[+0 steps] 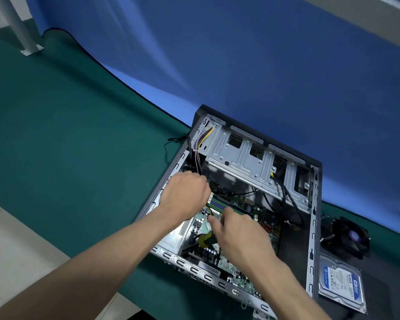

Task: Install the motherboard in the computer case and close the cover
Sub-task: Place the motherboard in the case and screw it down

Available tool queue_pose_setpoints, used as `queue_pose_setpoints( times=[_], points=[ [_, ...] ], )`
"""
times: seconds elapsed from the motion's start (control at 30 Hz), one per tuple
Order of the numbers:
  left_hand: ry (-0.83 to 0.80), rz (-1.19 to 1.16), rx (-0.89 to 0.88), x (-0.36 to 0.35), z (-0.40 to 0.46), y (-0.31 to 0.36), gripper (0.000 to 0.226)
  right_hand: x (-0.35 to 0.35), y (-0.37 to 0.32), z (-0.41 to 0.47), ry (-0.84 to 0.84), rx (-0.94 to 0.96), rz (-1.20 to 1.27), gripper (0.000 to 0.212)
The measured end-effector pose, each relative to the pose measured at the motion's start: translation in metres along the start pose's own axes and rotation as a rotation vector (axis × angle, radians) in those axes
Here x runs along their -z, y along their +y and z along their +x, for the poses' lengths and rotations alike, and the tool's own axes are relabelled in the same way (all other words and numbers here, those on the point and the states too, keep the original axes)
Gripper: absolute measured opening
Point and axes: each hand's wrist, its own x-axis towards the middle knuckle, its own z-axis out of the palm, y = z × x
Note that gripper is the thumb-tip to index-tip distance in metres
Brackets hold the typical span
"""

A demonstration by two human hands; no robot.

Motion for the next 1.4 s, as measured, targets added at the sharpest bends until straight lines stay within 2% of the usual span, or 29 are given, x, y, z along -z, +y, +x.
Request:
queue_pose_setpoints(
  times=[0.1, 0.17, 0.23, 0.37, 0.43, 0.5, 0.63, 0.67, 0.73, 0.87, 0.93, 1.0, 1.13, 1.2, 1.27, 1.33, 1.4],
  points=[
    [-0.002, -0.001, -0.003, 0.0, -0.001, 0.002, 0.03, 0.005, 0.0, 0.0, -0.131, 0.025, 0.099, 0.029],
    [-0.01, 0.011, -0.002, 0.0, 0.0, 0.0, 0.03, 0.002, 0.0, 0.001, -0.073, 0.033, 0.073, 0.023],
    [-0.019, 0.021, 0.01, 0.0, 0.001, 0.0, 0.03, 0.001, 0.0, 0.001, 0.009, 0.011, 0.016, 0.031],
    [-0.023, 0.012, 0.009, 0.0, 0.001, 0.003, 0.03, 0.007, 0.002, 0.001, -0.191, 0.035, 0.144, 0.03],
    [-0.018, 0.016, 0.007, 0.0, 0.001, 0.001, 0.03, 0.002, 0.001, 0.0, -0.117, 0.029, 0.09, 0.026],
    [-0.014, 0.019, 0.007, 0.0, 0.0, 0.0, 0.03, 0.001, 0.0, 0.001, -0.033, 0.0, 0.019, 0.032],
    [-0.021, 0.032, 0.01, 0.001, 0.0, 0.003, 0.03, 0.006, -0.001, 0.0, -0.177, 0.023, 0.14, 0.025],
    [-0.023, 0.037, 0.008, 0.0, 0.0, 0.002, 0.03, 0.003, -0.001, 0.0, -0.142, 0.027, 0.128, 0.019],
    [-0.017, 0.044, 0.007, 0.0, 0.001, 0.001, 0.03, 0.001, -0.002, -0.001, -0.036, 0.011, 0.047, 0.028],
    [-0.014, 0.036, 0.013, 0.001, 0.0, 0.003, 0.03, 0.004, 0.002, -0.001, -0.196, 0.009, 0.249, 0.028],
    [-0.016, 0.039, 0.01, 0.0, 0.001, 0.002, 0.03, -0.001, 0.002, -0.001, -0.111, 0.016, 0.181, 0.02],
    [-0.014, 0.043, 0.009, 0.0, 0.001, 0.001, 0.03, -0.004, 0.001, -0.001, 0.009, -0.016, 0.068, 0.03],
    [-0.002, 0.026, 0.017, 0.0, 0.0, 0.003, 0.031, 0.002, 0.003, 0.002, -0.199, -0.017, 0.34, 0.025],
    [-0.002, 0.025, 0.016, -0.001, 0.001, 0.002, 0.031, -0.001, 0.0, 0.002, -0.131, -0.012, 0.333, 0.014],
    [-0.005, 0.017, 0.024, -0.001, 0.001, 0.001, 0.032, -0.005, -0.003, 0.002, 0.022, -0.023, 0.217, 0.021],
    [-0.009, 0.007, 0.026, 0.0, 0.0, 0.003, 0.031, -0.004, -0.001, 0.003, -0.005, -0.023, 0.232, 0.023],
    [-0.015, 0.007, 0.03, 0.0, 0.0, 0.003, 0.031, -0.002, -0.002, 0.002, -0.127, 0.004, 0.321, 0.025]
  ],
)
